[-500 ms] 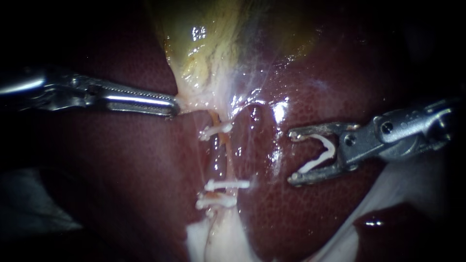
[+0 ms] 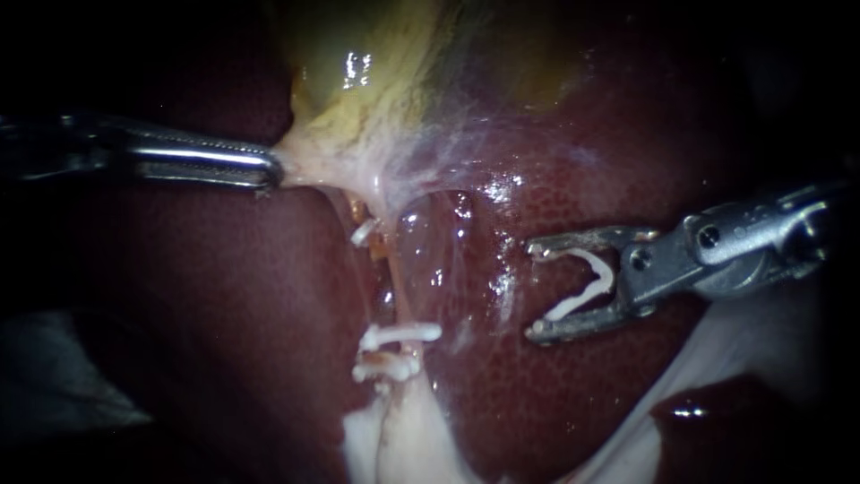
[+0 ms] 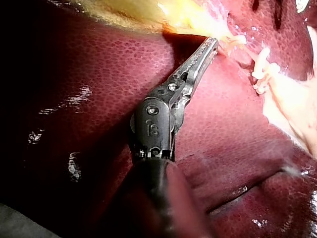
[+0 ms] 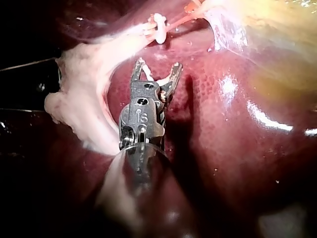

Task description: Clipping second clip right tube

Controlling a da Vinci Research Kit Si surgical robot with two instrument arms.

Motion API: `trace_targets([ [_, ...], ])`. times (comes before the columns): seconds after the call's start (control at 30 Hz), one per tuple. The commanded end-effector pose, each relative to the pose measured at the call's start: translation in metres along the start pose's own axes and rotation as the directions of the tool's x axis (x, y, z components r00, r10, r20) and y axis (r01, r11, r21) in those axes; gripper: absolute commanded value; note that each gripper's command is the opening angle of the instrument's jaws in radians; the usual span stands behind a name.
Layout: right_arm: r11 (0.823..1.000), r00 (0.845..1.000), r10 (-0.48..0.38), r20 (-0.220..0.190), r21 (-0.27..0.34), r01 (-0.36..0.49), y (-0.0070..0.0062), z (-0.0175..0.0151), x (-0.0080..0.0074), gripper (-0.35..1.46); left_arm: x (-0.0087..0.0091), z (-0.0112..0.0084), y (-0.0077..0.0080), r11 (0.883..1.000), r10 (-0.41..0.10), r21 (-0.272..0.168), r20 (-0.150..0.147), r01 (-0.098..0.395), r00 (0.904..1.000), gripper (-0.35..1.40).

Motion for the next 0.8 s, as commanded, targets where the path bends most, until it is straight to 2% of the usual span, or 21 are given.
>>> trace_targets([
  [0.03,1.000,1.000,0.022,-0.009,0.006,-0.021,0.0000,0.0004,0.0001,0.50,0.0000,0.0002,0.0001,1.000,0.002,0.002,-0.002,-0.002,1.0000,-0.35],
  [0.13,0.996,0.996,0.084,-0.034,0.017,-0.084,0.0002,0.0019,0.0004,0.49,0.0000,0.0003,0.0002,1.000,0.002,0.003,-0.002,-0.002,1.0000,-0.35],
  [0.3,0.981,0.979,0.191,-0.072,0.053,-0.187,0.0006,0.0048,0.0002,0.49,0.0001,0.0003,0.0002,1.000,0.001,0.003,-0.002,-0.001,1.0000,-0.35],
  [0.4,0.965,0.965,0.246,-0.092,0.114,-0.235,0.0008,0.0063,0.0000,0.49,0.0002,0.0002,0.0004,1.000,0.000,0.003,-0.002,0.000,1.0000,-0.35],
  [0.73,0.922,0.919,0.372,-0.129,0.164,-0.350,0.0019,0.0117,-0.0009,0.49,0.0004,0.0003,0.0005,1.000,0.000,0.004,-0.002,0.000,1.0000,-0.35],
  [0.8,0.912,0.911,0.393,-0.123,0.181,-0.369,0.0022,0.0128,-0.0013,0.49,0.0004,0.0003,0.0005,1.000,0.000,0.004,-0.002,0.000,1.0000,-0.35],
])
